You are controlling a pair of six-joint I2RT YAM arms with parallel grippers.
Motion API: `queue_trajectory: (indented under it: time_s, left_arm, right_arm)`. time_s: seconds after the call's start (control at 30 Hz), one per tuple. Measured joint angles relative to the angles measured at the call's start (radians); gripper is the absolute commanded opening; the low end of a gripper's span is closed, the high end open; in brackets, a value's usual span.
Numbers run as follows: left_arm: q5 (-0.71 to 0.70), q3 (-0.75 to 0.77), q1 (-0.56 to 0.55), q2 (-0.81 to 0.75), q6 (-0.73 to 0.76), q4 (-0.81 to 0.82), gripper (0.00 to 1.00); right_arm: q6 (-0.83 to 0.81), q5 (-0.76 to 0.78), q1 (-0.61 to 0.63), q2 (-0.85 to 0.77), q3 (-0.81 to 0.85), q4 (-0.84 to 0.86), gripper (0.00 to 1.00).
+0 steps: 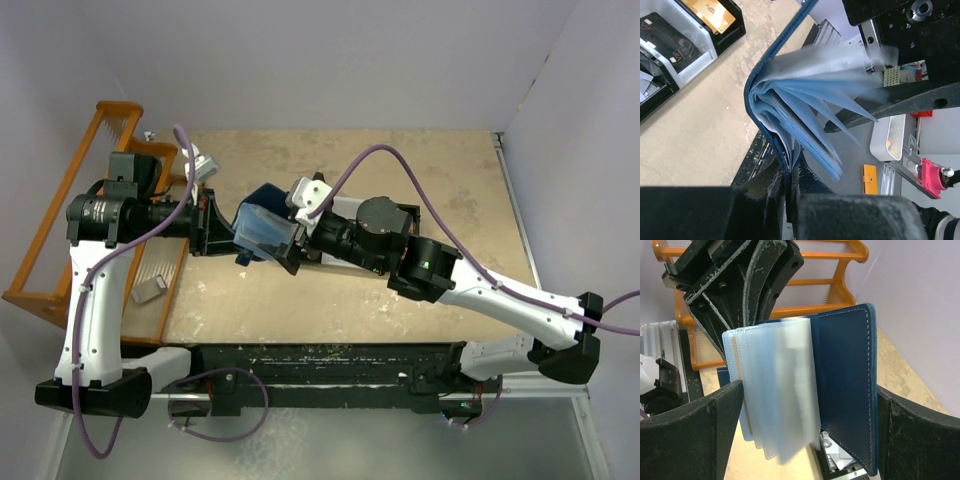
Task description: Take the credit cards out of the card holder
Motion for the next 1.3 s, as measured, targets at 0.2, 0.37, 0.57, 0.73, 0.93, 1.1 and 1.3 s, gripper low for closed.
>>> queue_trajectory:
  time_s: [0.2,0.37,0.57,0.73,0.93,1.1,1.3]
  left_arm:
    - [0.014,0.002,0.000,0.002,0.007,-0.026,0.00]
    - [0.022,0.005,0.000,0.002,0.020,-0.037,0.00]
    - [0.023,0.014,0.000,0.011,0.033,-0.049,0.00]
    - [0.032,0.029,0.000,0.026,0.059,-0.064,0.00]
    - [0.045,0.038,0.000,0.032,0.092,-0.080,0.00]
    - [0.076,0.040,0.001,0.031,0.103,-0.119,0.00]
    - [0.119,0.042,0.000,0.031,0.106,-0.132,0.00]
  right_arm:
    - [-0.022,0.001,0.014,0.000,0.000,-0.009,1.00]
    - [-0.030,0.024,0.026,0.001,0.000,-0.009,0.96]
    - [-0.032,0.084,0.031,0.018,0.005,-0.011,0.92]
    - [-0.037,0.140,0.035,0.028,0.010,-0.015,0.91]
    - [-0.042,0.186,0.043,0.027,0.011,-0.013,0.88]
    - [-0.045,0.245,0.032,0.012,0.011,0.012,0.87]
    - [-0.044,0.265,0.029,0.001,0.011,0.044,0.87]
